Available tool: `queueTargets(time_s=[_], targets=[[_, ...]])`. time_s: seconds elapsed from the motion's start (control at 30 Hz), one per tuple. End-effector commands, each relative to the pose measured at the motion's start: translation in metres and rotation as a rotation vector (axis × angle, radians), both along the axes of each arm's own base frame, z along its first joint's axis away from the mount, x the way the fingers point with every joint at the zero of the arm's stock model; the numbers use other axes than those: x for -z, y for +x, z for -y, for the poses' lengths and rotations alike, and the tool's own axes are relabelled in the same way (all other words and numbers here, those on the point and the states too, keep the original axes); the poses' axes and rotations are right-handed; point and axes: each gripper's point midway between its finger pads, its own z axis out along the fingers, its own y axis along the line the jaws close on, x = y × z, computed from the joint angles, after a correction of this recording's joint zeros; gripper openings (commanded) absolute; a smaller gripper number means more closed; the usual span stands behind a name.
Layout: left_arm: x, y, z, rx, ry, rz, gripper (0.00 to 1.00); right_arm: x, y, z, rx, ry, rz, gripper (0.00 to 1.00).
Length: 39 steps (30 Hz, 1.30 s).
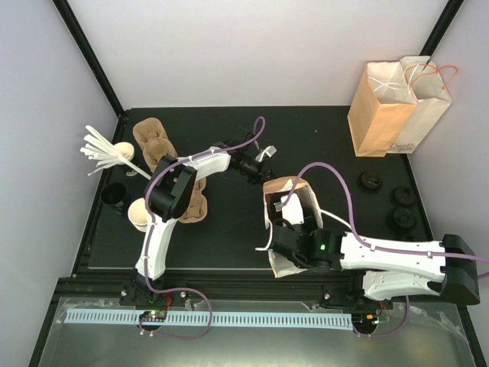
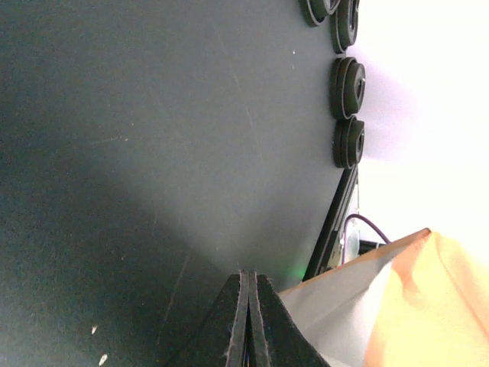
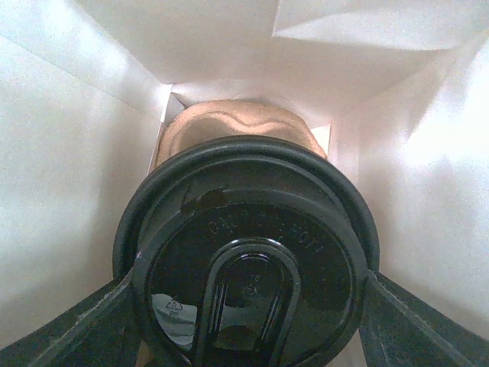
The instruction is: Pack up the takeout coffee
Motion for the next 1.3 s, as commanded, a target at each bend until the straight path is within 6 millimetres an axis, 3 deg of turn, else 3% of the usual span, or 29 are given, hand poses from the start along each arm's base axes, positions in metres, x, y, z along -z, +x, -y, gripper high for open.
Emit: queueTargets(time_s=[0.0, 0.4, 0.63, 0.83, 1.0, 1.27], targets=[[-0.047, -0.011, 0.001, 0.023, -0.096, 0.018, 0.02, 0.020, -0.006, 0.005, -0.002, -0.088, -0.079, 0.39], [-0.056, -0.024, -0.001, 0.037, -0.129, -0.010, 0.02, 0.031, -0.002, -0.011, -0.018, -0.147, -0.106, 0.39], [-0.060, -0.031, -0.003, 0.045, -0.139, -0.027, 0.02, 0.042, 0.006, -0.007, 0.010, -0.237, -0.128, 0.39], [-0.077, -0.034, -0.003, 0.045, -0.175, -0.022, 0.02, 0.046, 0.009, -0.004, 0.014, -0.308, -0.129, 0.41], [-0.091, -0.038, -0.003, 0.058, -0.204, -0.016, 0.02, 0.059, 0.004, -0.023, -0.142, -0.255, -0.205, 0.43], [-0.105, -0.040, -0.005, 0.058, -0.219, 0.001, 0.02, 0.043, 0.006, -0.029, -0.182, -0.295, -0.204, 0.44]])
